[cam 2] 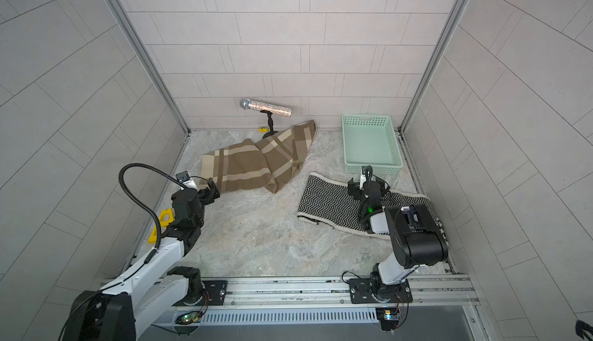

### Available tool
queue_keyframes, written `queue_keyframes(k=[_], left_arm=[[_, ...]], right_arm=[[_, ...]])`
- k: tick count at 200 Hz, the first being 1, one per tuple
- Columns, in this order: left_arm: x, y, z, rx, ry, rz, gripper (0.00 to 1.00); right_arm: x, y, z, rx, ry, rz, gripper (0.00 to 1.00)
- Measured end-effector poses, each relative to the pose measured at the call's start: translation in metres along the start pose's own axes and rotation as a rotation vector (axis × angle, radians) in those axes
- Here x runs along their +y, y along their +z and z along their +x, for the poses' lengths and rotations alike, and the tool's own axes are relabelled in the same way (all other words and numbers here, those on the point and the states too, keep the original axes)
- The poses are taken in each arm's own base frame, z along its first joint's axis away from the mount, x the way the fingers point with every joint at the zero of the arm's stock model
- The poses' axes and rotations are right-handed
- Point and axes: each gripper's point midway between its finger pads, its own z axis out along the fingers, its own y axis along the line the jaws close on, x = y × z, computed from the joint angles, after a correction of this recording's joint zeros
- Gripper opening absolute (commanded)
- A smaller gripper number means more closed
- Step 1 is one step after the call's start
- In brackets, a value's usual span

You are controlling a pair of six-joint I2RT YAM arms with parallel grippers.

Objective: Roll up the scarf and place it into the basket
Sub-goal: Flatten out the scarf at the center of the board.

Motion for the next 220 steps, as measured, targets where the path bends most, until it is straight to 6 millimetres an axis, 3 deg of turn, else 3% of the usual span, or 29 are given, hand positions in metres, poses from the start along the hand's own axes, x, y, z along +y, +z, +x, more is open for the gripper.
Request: queue_keyframes(k=[119, 220], left_arm=[[0.002, 0.012, 0.018, 0.048, 0.044, -0.032, 1.00], [0.002, 0.013, 0.020, 0.054, 0.054, -0.035, 1.00]], right_arm=[[0.000, 0.000, 0.000, 0.000, 0.000, 0.000, 1.00], [0.000, 0.000, 0.000, 0.000, 0.000, 0.000, 1.00]])
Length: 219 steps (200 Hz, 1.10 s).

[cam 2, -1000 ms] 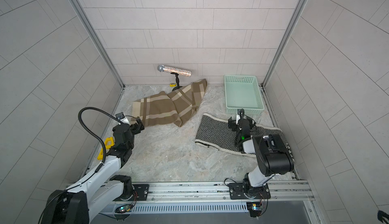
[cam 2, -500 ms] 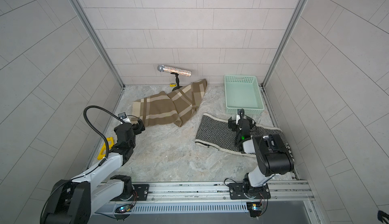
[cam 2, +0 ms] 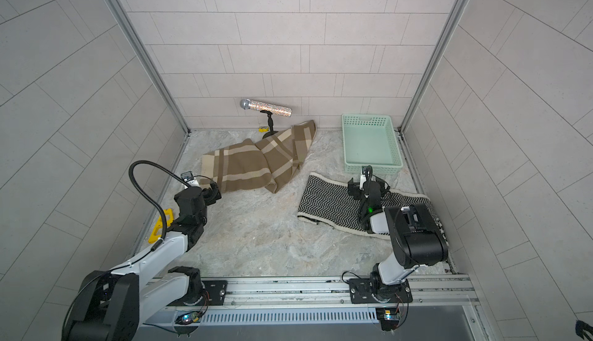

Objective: Roll up the scarf and place it into the basket
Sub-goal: Flatten out the scarf at the center of the board.

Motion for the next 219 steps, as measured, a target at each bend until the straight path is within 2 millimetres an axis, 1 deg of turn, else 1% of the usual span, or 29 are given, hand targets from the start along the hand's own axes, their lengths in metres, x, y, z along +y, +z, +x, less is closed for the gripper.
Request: queue_keyframes(k=[36, 50, 70, 83, 92, 106, 117, 133, 145, 166, 180, 196, 210, 219], left_arm=[[-0.004, -0.006, -0.010, -0.023, -0.014, 0.035, 1.00], [-0.006, -0.010, -0.017, -0.040, -0.027, 0.053, 1.00], [-0.015, -0.015, -0.031, -0.066, -0.058, 0.109, 1.00], [-0.024, -0.015, -0.037, -0.067, -0.083, 0.151, 1.00], [-0.030, -0.015, -0.038, -0.058, -0.099, 0.184, 1.00], [-0.045, -0.012, -0.035, -0.025, -0.119, 0.238, 1.00], [-0.058, -0.010, -0.031, 0.006, -0.133, 0.282, 1.00], [-0.081, -0.011, -0.023, 0.060, -0.161, 0.352, 1.00], [-0.101, -0.015, -0.014, 0.109, -0.184, 0.404, 1.00], [-0.142, -0.030, 0.012, 0.237, -0.187, 0.509, 1.00], [-0.173, -0.047, 0.034, 0.337, -0.150, 0.584, 1.00], [-0.205, -0.074, 0.059, 0.431, -0.083, 0.679, 1.00], [-0.226, -0.097, 0.081, 0.498, -0.015, 0.744, 1.00], [-0.236, -0.109, 0.093, 0.535, 0.026, 0.774, 1.00]], right_arm=[[0.000, 0.000, 0.000, 0.000, 0.000, 0.000, 1.00], [0.000, 0.000, 0.000, 0.000, -0.002, -0.001, 1.00], [0.003, -0.003, -0.003, -0.002, -0.010, -0.004, 1.00], [0.002, -0.010, -0.012, -0.022, -0.010, 0.007, 1.00], [-0.001, -0.016, -0.022, -0.042, -0.005, 0.022, 1.00], [-0.008, -0.027, -0.038, -0.077, 0.017, 0.053, 1.00], [-0.015, -0.037, -0.047, -0.088, 0.038, 0.080, 1.00], [-0.026, -0.051, -0.056, -0.095, 0.075, 0.122, 1.00], [-0.035, -0.061, -0.057, -0.087, 0.108, 0.160, 1.00], [-0.050, -0.082, -0.057, -0.070, 0.171, 0.222, 1.00], [-0.062, -0.098, -0.057, -0.069, 0.220, 0.265, 1.00], [-0.073, -0.117, -0.058, -0.080, 0.276, 0.303, 1.00], [-0.081, -0.132, -0.057, -0.084, 0.323, 0.325, 1.00], [-0.084, -0.140, -0.056, -0.078, 0.338, 0.327, 1.00]])
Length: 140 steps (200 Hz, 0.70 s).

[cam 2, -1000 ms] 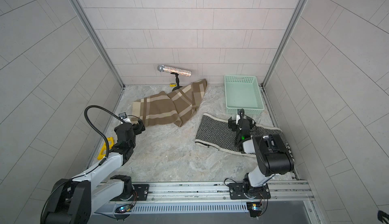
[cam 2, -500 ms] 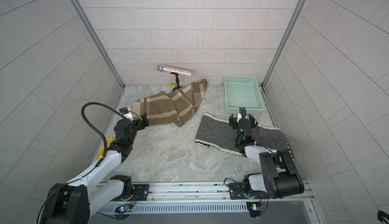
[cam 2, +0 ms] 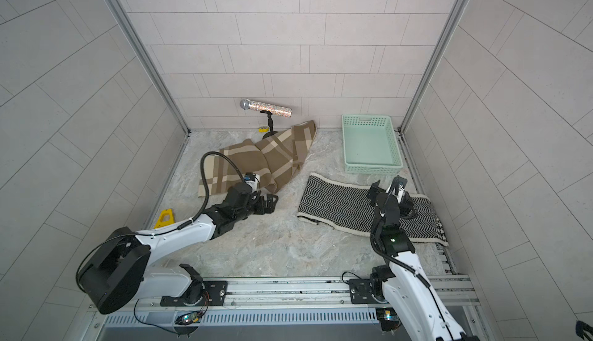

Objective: Roll up the scarf and place it into the basket
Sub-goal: Flatten out the scarf at the center of the board.

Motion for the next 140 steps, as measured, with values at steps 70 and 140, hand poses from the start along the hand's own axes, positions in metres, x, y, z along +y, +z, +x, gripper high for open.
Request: queue_keyframes(k=[70, 140], left_arm=[[-0.063, 0.046, 0.062, 0.263, 0.156, 0.112, 0.70], [-0.094, 0.088, 0.064, 0.308, 0.182, 0.161, 0.26]], right_arm=[[-0.003, -0.021, -0.010, 0.081, -0.027, -0.036, 1.00], [0.007, -0.019, 0.007, 0.208, -0.082, -0.071, 1.00]])
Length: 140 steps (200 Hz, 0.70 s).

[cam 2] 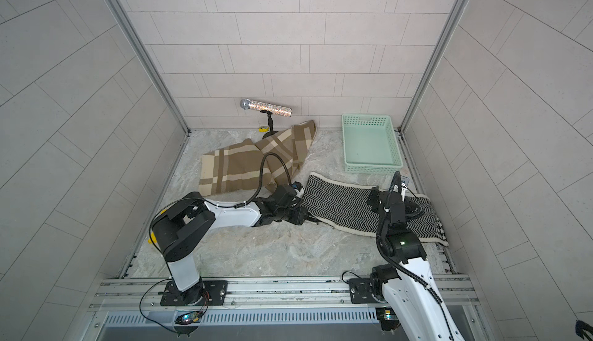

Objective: Roll up the scarf and place it into the basket
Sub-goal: Flatten out the scarf at the center of the board.

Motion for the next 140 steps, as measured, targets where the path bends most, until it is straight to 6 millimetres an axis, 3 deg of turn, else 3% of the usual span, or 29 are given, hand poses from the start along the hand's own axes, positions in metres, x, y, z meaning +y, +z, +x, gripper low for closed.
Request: queue_keyframes(k=[13, 33, 46, 65, 89, 108, 124, 140], left_arm=[[0.001, 0.004, -0.001, 0.002, -0.007, -0.003, 0.00], [0.004, 0.001, -0.001, -0.002, -0.009, -0.027, 0.00], [0.011, -0.011, -0.003, -0.016, -0.002, -0.077, 0.00], [0.025, -0.047, -0.011, -0.048, 0.021, -0.188, 0.00], [0.046, -0.114, -0.033, -0.142, 0.067, -0.365, 0.00], [0.065, -0.160, -0.037, -0.182, 0.106, -0.511, 0.00], [0.081, -0.185, -0.031, -0.171, 0.129, -0.616, 0.00], [0.092, -0.191, -0.018, -0.128, 0.143, -0.666, 0.03]], right_arm=[[0.007, 0.005, 0.004, 0.050, -0.015, -0.016, 1.00], [0.019, 0.011, 0.010, 0.140, -0.043, -0.049, 1.00], [0.029, 0.016, 0.018, 0.207, -0.064, -0.076, 0.99], [0.043, 0.017, 0.033, 0.294, -0.099, -0.120, 0.97], [0.060, 0.010, 0.051, 0.363, -0.141, -0.186, 0.96], [0.073, 0.004, 0.059, 0.389, -0.145, -0.243, 0.95], [0.081, 0.003, 0.066, 0.414, -0.133, -0.271, 0.95], [0.082, 0.005, 0.075, 0.442, -0.123, -0.268, 0.96]])
